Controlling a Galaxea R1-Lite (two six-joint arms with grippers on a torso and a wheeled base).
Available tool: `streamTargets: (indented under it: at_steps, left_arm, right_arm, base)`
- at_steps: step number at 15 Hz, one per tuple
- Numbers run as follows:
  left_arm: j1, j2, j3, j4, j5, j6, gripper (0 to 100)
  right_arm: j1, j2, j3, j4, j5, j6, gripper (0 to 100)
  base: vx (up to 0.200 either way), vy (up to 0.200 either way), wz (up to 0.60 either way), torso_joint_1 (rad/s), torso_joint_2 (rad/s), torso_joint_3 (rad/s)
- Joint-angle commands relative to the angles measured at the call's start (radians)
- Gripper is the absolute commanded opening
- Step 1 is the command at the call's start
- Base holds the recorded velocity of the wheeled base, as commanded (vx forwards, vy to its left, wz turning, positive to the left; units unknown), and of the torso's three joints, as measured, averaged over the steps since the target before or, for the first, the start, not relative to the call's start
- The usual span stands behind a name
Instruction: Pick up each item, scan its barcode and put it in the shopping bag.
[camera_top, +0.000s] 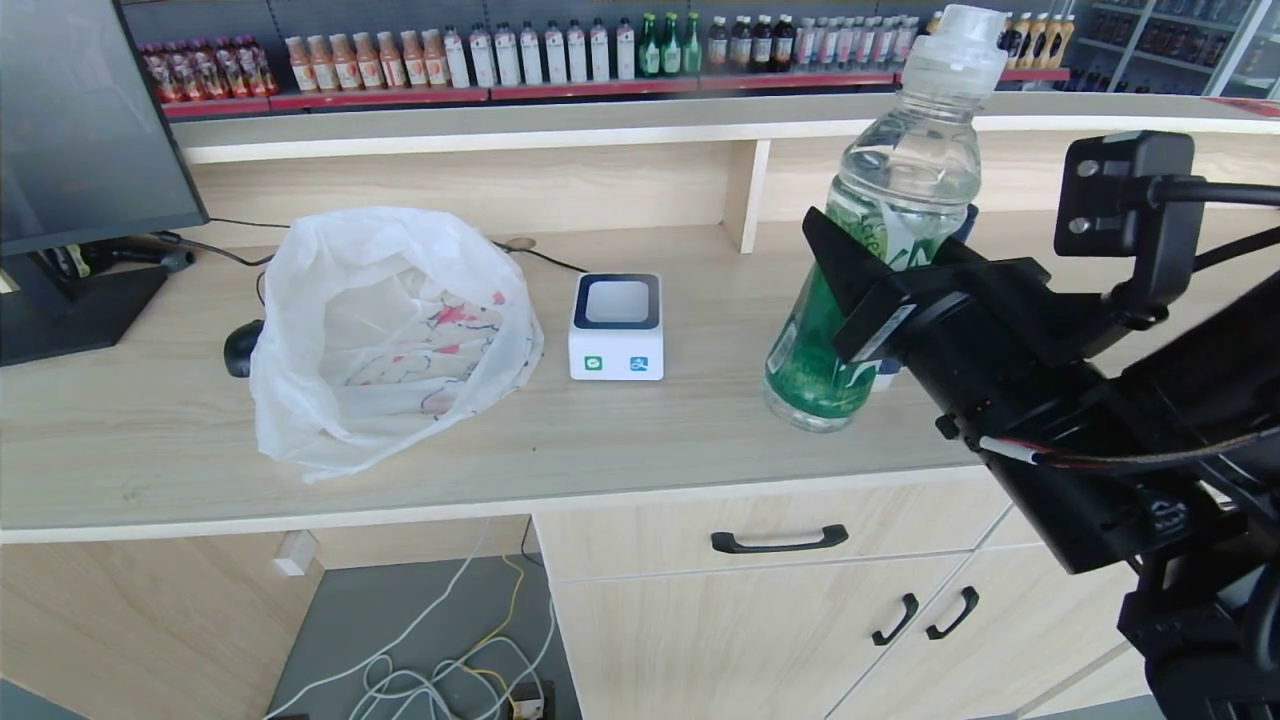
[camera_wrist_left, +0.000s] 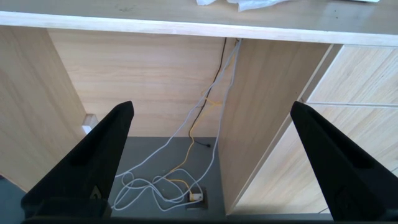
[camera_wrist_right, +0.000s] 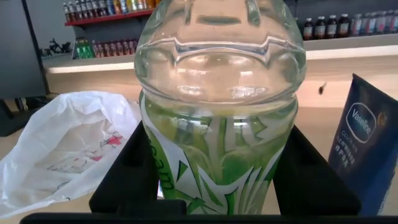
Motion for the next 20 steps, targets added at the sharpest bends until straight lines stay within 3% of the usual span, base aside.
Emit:
streamTargets:
  at_steps: [1,5,8,11,17,20]
  left_arm:
    - [0.001,0.0,0.0,0.0,0.0,-0.001,100]
    - [0.001,0.002,0.0,0.0,0.0,-0.001,100]
    - [0.001,0.0,0.0,0.0,0.0,-0.001,100]
    - [0.001,0.0,0.0,0.0,0.0,-0.001,100]
    - [0.001,0.0,0.0,0.0,0.0,-0.001,100]
    - [0.001,0.0,0.0,0.0,0.0,-0.001,100]
  right_arm:
    - [-0.012,0.017,-0.004,-0.001,0.003,0.0,0]
    - [-0.002,0.079,-0.057,0.004,0.116,0.026,0]
    - [-0.032,0.099,-0.061,-0.004,0.112,0.037,0]
    - [-0.032,0.142,-0.167,-0.022,0.118,0.057,0]
    - [-0.042,0.138,-0.149,-0.022,0.127,0.077,0]
    - [-0.042,0.135,-0.159,-0.024,0.129,0.083,0]
  base:
    - [0.0,0.0,0.0,0.0,0.0,0.0]
    - [0.0,0.0,0.0,0.0,0.0,0.0]
    - [0.0,0.0,0.0,0.0,0.0,0.0]
    - [0.0,0.2,0.0,-0.001,0.0,0.004]
    - [0.0,0.2,0.0,0.002,0.0,0.002]
    - [0.0,0.0,0.0,0.0,0.0,0.0]
